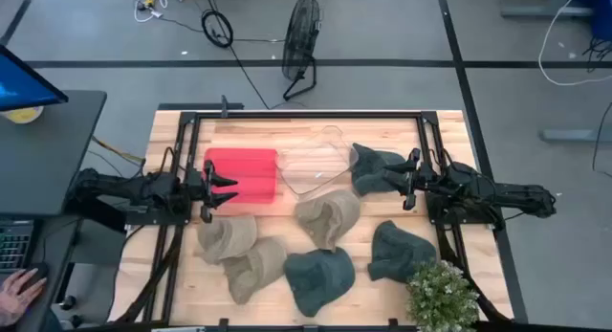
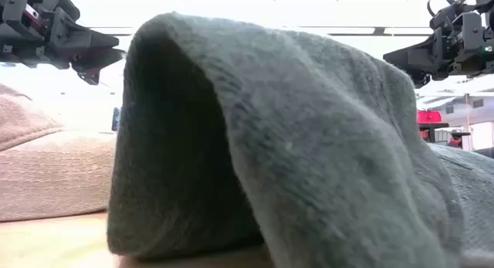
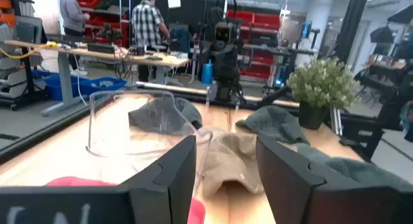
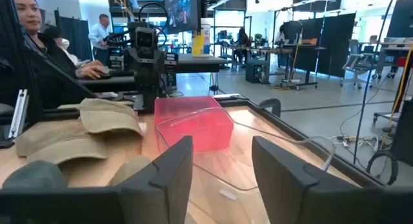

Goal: Pick & Place hat

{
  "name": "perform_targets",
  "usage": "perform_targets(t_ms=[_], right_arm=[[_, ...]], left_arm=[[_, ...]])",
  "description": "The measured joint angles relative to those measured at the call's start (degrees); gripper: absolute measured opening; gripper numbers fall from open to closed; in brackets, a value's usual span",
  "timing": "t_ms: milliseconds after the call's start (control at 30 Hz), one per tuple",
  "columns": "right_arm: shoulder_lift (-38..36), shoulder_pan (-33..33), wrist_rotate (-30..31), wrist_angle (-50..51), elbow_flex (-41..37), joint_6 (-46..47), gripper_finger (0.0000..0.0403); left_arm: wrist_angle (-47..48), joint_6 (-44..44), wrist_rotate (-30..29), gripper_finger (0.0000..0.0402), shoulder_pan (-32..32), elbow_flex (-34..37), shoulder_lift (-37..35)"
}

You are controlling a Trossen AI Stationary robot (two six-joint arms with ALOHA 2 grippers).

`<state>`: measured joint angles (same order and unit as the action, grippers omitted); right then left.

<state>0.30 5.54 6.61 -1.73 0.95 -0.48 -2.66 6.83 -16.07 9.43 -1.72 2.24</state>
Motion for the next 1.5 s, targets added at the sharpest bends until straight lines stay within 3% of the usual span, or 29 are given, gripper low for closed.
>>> perform_targets(t_ms=[267, 467, 600, 767, 933, 1133, 1233, 1500], right_arm=[[0.0, 0.0, 0.0, -0.7, 0.0, 0.9, 0.0164], [0.0, 0.0, 0.0, -8.9, 0.0, -2.6, 0.0164], [1.4, 0.0, -2.6, -11.1, 0.2, -2.7, 0.0164], [7.2, 0.0, -2.9, -10.7, 4.1, -1.0, 0.0164], [18.9, 0.0, -3.1, -10.3, 11.4, -0.4, 0.0164], [34.4, 0.0, -3.8, -10.1, 20.0, -1.7, 0.0164], [40.5, 0.0, -4.5, -9.8, 22.8, -3.7, 0.0164], [50.9, 0.0, -4.7, -9.6, 25.6, -3.8, 0.0164]], left_arm=[[0.4, 0.0, 0.0, 0.0165, 0.0, 0.0, 0.0], [1.6, 2.3, -1.4, 0.0165, 0.0, -1.7, 0.1], [7.0, 2.4, -2.4, 0.0165, 0.0, -7.9, 2.4], [22.0, 6.0, -3.7, 0.0165, 0.0, -19.8, 11.1], [39.1, 19.7, -1.2, 0.0165, 0.0, -31.9, 23.9], [55.0, 40.8, 16.5, 0.0165, 1.1, -40.4, 38.9], [55.8, 48.5, 22.1, 0.0165, 3.3, -40.7, 44.2], [52.5, 60.6, 21.7, 0.0165, 10.4, -40.7, 53.9]])
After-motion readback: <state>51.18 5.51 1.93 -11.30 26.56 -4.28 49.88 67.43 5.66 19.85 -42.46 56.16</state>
